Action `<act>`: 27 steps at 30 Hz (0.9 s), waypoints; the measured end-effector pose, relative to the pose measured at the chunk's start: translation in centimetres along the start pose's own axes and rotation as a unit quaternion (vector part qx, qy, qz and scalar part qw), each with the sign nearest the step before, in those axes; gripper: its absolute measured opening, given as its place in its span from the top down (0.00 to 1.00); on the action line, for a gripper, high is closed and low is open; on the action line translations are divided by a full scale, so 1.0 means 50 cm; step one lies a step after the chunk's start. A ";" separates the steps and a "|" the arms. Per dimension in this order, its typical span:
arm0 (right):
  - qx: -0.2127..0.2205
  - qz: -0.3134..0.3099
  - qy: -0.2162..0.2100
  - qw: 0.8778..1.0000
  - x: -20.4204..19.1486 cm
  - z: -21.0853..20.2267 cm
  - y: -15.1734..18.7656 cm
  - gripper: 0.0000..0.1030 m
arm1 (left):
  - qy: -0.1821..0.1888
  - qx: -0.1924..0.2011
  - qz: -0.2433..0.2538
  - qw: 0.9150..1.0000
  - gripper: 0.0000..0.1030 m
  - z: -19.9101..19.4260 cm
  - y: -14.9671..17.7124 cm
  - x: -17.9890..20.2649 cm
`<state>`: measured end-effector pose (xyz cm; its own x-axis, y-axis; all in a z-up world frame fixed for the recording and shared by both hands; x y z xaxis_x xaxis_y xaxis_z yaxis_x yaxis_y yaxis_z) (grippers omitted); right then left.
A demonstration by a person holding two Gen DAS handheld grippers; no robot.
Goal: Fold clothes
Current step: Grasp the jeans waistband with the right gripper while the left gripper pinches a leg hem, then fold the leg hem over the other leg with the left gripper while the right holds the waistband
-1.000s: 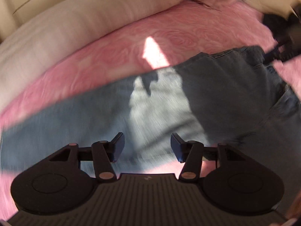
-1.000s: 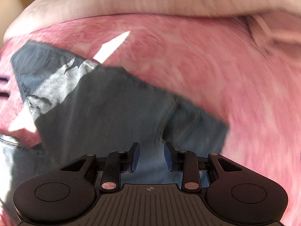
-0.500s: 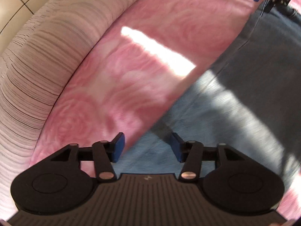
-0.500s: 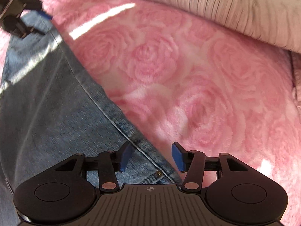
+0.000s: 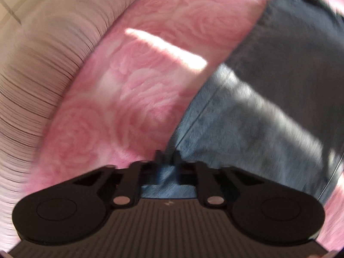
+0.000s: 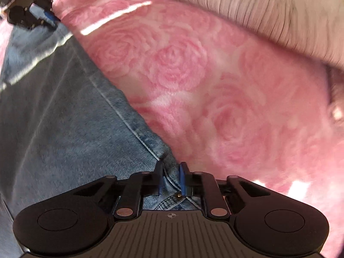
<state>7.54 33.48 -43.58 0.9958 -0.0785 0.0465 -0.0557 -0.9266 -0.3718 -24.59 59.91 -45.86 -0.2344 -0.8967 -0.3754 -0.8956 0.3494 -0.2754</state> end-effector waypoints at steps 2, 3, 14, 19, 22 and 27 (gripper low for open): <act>0.032 -0.024 0.037 0.999 -0.023 -0.044 0.017 0.90 | -0.040 0.005 -0.004 0.999 0.97 -0.047 0.005 0.020; 0.048 -0.036 0.055 0.997 -0.035 -0.066 0.025 0.90 | -0.059 0.009 -0.012 0.998 0.97 -0.077 0.008 0.033; 0.153 -0.147 0.176 0.961 -0.305 -0.398 0.256 0.90 | -0.069 0.052 -0.216 0.973 0.98 -0.498 0.135 0.359; 0.021 -0.125 0.166 0.978 -0.432 -0.394 0.459 0.90 | 0.033 -0.022 -0.348 0.937 0.93 -0.516 0.217 0.570; -0.091 -0.081 0.182 0.976 -0.472 -0.348 0.566 0.85 | 0.087 -0.073 -0.422 0.899 0.90 -0.503 0.262 0.660; -0.067 0.210 0.139 0.965 -0.440 -0.375 0.602 0.51 | 0.047 -0.052 -0.544 0.836 0.62 -0.506 0.319 0.610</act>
<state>-17.42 0.40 -38.41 0.8261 -0.5367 0.1719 -0.4782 -0.8290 -0.2899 -55.59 31.25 -39.32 0.7170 -0.6867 0.1198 -0.6241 -0.7090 -0.3283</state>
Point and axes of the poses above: each gripper's, at about its wrist camera, not at the fingertips, and z roughly the way its jaws point, x to its right, y to its underside, the point moved 5 cm from there along z, roughly the way its jaws point, and after that the axes turned 13 degrees about z, right-handed, at the moved point
